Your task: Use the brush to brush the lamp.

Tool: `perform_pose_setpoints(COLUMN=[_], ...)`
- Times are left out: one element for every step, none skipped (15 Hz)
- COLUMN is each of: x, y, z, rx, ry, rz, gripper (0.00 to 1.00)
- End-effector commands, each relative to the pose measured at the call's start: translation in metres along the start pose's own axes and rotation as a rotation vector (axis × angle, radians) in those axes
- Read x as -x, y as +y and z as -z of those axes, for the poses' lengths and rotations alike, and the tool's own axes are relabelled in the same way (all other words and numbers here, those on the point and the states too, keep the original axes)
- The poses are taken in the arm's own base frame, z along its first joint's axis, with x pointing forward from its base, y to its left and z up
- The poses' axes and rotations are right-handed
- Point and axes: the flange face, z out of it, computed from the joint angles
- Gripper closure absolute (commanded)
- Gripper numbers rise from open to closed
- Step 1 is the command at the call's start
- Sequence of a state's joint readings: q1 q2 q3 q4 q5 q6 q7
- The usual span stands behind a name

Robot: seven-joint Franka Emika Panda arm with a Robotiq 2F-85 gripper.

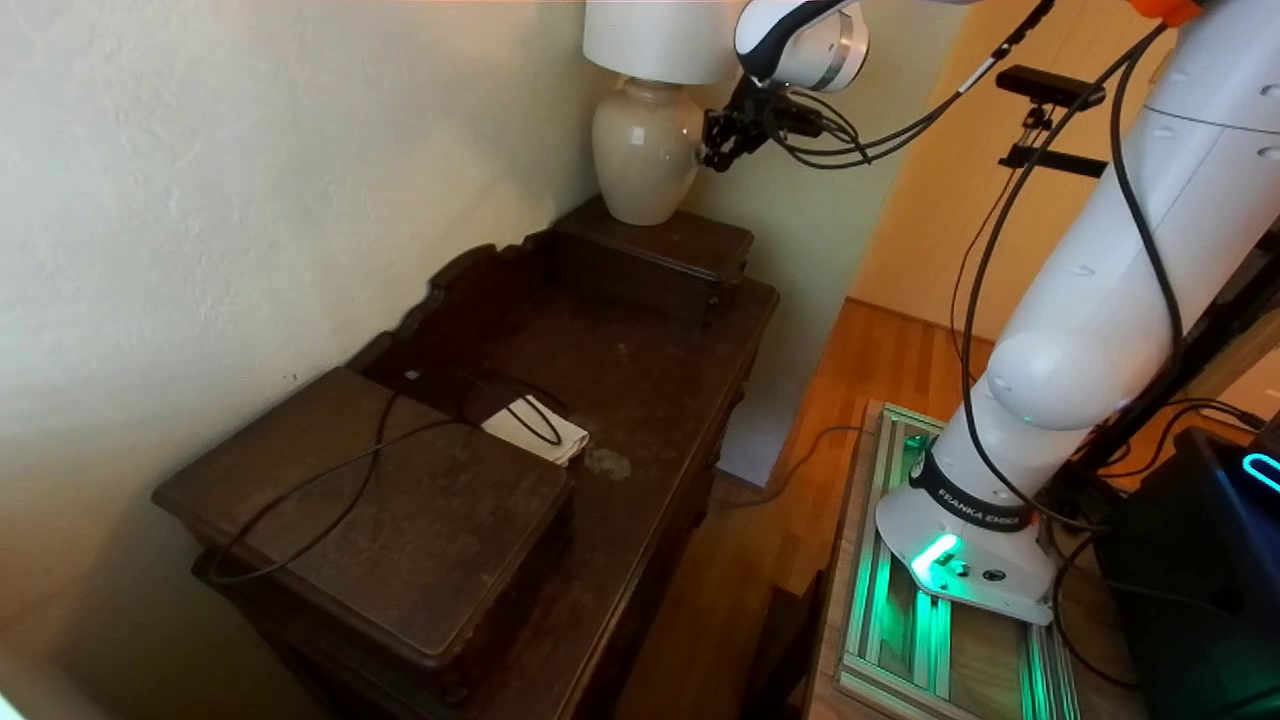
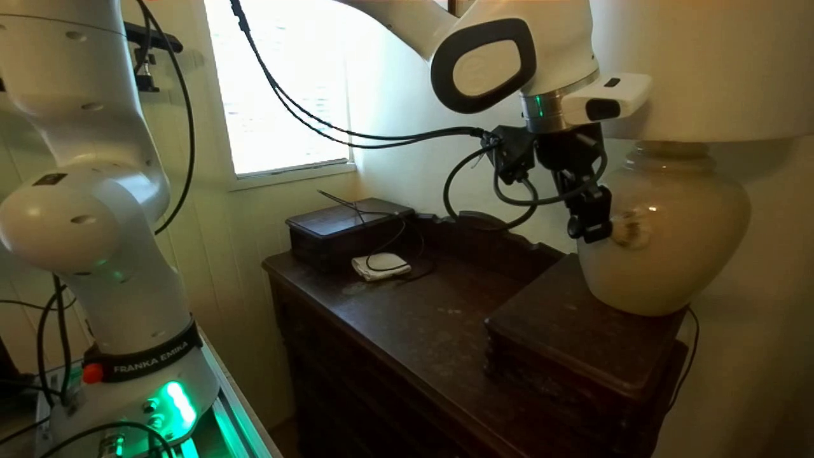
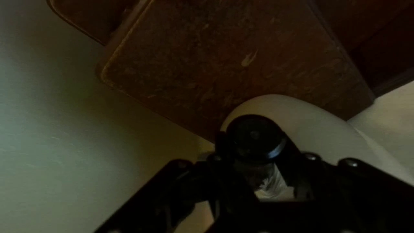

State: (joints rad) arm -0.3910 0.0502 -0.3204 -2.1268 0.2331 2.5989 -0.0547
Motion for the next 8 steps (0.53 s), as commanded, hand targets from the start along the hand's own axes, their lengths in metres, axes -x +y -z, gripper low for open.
perform_pose_setpoints(x=[0.004, 0.005, 0.007, 0.01, 0.013, 0.017, 0.02, 0.023], y=[-0.011, -0.012, -0.013, -0.016, -0.019, -0.022, -0.025, -0.028], z=[0.028, 0.027, 0.026, 0.021, 0.018, 0.011, 0.006, -0.001], rx=[-0.088, -0.092, -0.09, -0.086, -0.085, -0.078, -0.076, -0.071], ry=[0.009, -0.009, -0.023, -0.043, -0.064, -0.09, -0.11, -0.133], rz=[0.044, 0.059, 0.074, 0.089, 0.106, 0.12, 0.131, 0.141], gripper=[0.85, 0.85, 0.85, 0.85, 0.85, 0.85, 0.85, 0.85])
